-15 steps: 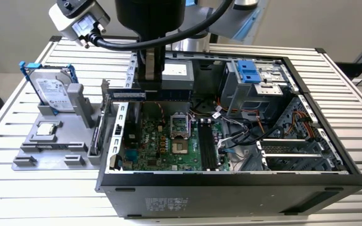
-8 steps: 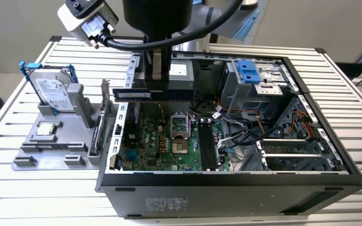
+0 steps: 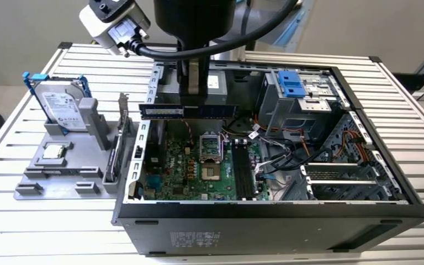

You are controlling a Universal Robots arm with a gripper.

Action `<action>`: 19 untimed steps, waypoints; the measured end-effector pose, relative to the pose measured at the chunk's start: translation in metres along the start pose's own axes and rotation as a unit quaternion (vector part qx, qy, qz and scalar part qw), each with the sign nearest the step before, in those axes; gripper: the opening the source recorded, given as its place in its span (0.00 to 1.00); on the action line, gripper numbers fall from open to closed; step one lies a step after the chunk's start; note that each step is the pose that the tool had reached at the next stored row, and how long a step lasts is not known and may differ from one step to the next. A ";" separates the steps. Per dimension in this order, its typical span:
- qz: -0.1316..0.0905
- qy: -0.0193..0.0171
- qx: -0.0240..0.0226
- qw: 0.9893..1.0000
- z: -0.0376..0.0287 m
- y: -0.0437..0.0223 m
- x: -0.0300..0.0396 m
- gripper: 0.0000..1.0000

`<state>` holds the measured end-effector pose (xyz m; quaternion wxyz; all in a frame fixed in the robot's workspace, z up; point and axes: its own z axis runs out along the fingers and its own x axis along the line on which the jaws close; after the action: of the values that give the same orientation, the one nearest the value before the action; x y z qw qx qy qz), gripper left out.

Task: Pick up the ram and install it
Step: 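Pick up the ram and move it above insertion slot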

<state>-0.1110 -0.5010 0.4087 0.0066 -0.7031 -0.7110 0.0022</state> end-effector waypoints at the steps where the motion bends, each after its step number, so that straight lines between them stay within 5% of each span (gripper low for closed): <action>1: 0.000 0.000 0.000 1.000 0.0000 0.0012 0.0000 0.00; 19: 0.000 0.000 0.000 1.000 -0.0003 0.0221 -0.0002 0.00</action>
<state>-0.0888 -0.5010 0.4087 0.0066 -0.7031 -0.7111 0.0022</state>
